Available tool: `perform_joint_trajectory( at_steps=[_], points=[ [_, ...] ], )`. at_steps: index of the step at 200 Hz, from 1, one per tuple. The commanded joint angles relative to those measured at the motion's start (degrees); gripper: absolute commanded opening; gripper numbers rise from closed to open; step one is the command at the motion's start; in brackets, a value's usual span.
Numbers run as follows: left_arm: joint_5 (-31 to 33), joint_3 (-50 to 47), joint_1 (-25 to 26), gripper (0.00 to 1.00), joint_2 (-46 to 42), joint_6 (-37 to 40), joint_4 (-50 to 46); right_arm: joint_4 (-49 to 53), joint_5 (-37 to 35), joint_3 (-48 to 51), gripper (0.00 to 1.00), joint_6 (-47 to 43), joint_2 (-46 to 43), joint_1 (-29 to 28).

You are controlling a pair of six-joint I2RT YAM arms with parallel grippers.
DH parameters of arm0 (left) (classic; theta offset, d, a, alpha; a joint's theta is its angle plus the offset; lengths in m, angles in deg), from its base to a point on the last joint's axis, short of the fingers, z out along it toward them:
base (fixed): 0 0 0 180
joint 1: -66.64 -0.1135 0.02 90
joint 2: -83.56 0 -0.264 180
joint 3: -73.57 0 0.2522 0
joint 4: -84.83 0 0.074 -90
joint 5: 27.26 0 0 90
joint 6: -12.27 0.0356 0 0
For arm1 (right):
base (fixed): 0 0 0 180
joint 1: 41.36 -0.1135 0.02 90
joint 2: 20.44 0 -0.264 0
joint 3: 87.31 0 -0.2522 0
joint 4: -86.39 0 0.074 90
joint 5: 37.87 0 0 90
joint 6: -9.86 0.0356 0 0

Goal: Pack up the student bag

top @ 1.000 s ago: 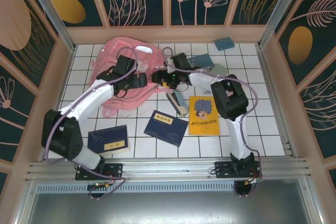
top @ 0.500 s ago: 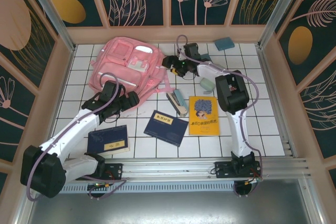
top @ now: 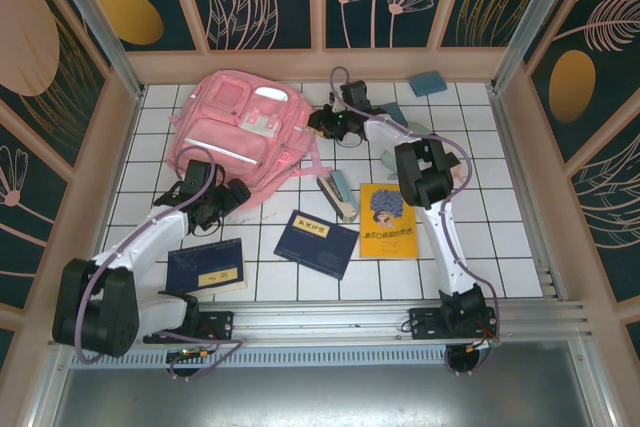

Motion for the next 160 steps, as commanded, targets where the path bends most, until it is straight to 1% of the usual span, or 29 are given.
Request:
perform_joint_trajectory(
  at_steps=[1, 5, 15, 34, 61, 97, 116, 138, 160],
  points=[
    [0.7, 3.6, -1.3, 0.92, 3.9, 2.9, 3.8, 1.2, 1.1, 0.3, 0.09, 0.2, -0.4, -0.7],
    [1.3, 4.1, -1.3, 0.92, 4.7, 3.4, 3.9, 0.8, 0.9, 1.4, 0.06, 0.2, -1.0, -0.6],
    [2.2, 5.2, -1.4, 0.92, 7.0, 4.1, 4.2, -1.0, 0.6, 5.2, 0.03, 0.3, -3.2, -0.6],
    [3.0, 8.2, -1.6, 0.91, 11.0, 5.5, 4.7, -6.1, -0.4, 14.2, 0.00, 2.0, -8.4, -0.5],
    [5.4, 15.1, -2.2, 0.90, 15.9, 8.2, 4.4, -13.7, -0.3, 26.6, 0.00, 6.4, -14.9, -0.8],
    [5.9, 25.5, -3.4, 0.90, 22.4, 11.0, 1.7, -24.3, 1.2, 36.7, 0.00, 16.3, -20.0, -1.4],
    [7.2, 27.0, -3.5, 0.93, 21.1, 11.9, 0.0, -26.8, 1.2, 38.1, 0.00, 20.2, -21.5, -1.8],
    [7.8, 25.2, -3.5, 0.96, 15.8, 12.2, -1.9, -25.9, -0.6, 37.5, 0.00, 23.2, -22.9, -2.6],
    [4.9, 22.0, -3.4, 0.96, 9.6, 12.0, -3.2, -23.9, -2.2, 35.5, 0.00, 26.0, -23.3, -3.5]
  ],
)
